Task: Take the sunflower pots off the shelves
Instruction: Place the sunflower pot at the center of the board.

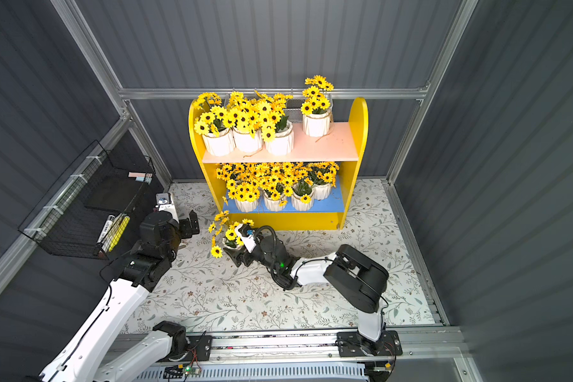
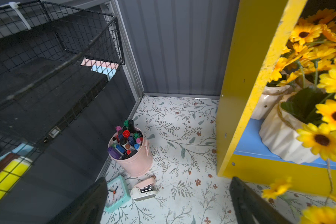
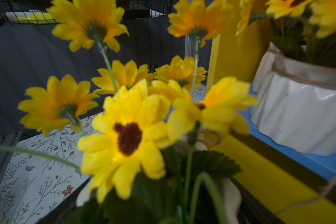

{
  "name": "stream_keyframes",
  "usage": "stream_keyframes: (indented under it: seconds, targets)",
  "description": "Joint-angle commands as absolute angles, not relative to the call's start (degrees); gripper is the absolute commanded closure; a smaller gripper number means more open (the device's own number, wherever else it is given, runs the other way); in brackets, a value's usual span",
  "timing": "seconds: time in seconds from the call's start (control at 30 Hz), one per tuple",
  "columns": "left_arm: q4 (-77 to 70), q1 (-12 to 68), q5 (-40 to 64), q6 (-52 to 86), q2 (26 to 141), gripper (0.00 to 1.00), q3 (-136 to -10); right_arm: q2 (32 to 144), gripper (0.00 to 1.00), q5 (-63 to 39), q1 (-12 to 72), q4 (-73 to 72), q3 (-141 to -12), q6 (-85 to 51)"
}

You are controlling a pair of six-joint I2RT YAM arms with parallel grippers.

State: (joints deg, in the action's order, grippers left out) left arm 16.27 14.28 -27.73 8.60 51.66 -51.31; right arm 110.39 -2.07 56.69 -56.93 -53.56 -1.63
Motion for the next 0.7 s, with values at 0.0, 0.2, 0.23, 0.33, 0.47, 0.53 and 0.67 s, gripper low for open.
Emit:
stream_keyframes:
  seconds: [0.0,0.2,0.23,0.33,0.47,0.53,0.67]
  targets:
    - [13.9,14.0,-24.6,9.0,50.8,0.01,-50.7,113.9,1.00,-0.9,57.0,-71.5,-57.8,-0.9]
    - [12.8,14.0,-21.4,9.8,50.9,0.01,-50.4,123.0,1.00,-1.3,56.9,-72.9,-63.8,-0.3]
    - [12.7,14.0,-21.1,9.8,50.8,0.01,-50.3,124.4,1.00,-1.5,56.8,-72.5,-65.1,-0.3]
    - [12.2,14.0,-20.8,9.8,50.5,0.00,-50.0,128.9,1.00,-3.2,56.9,-71.4,-69.9,-1.5]
    - [11.8,14.0,-20.7,9.7,50.4,0.01,-49.7,133.9,1.00,-2.3,56.9,-72.0,-74.3,-3.0]
    - [11.9,14.0,-20.4,9.7,50.5,0.01,-49.8,134.9,1.00,0.4,56.5,-74.0,-73.9,-2.3]
    - [11.6,14.0,-19.6,10.2,51.0,0.01,-49.8,135.6,1.00,-0.9,55.5,-72.1,-72.6,-3.1]
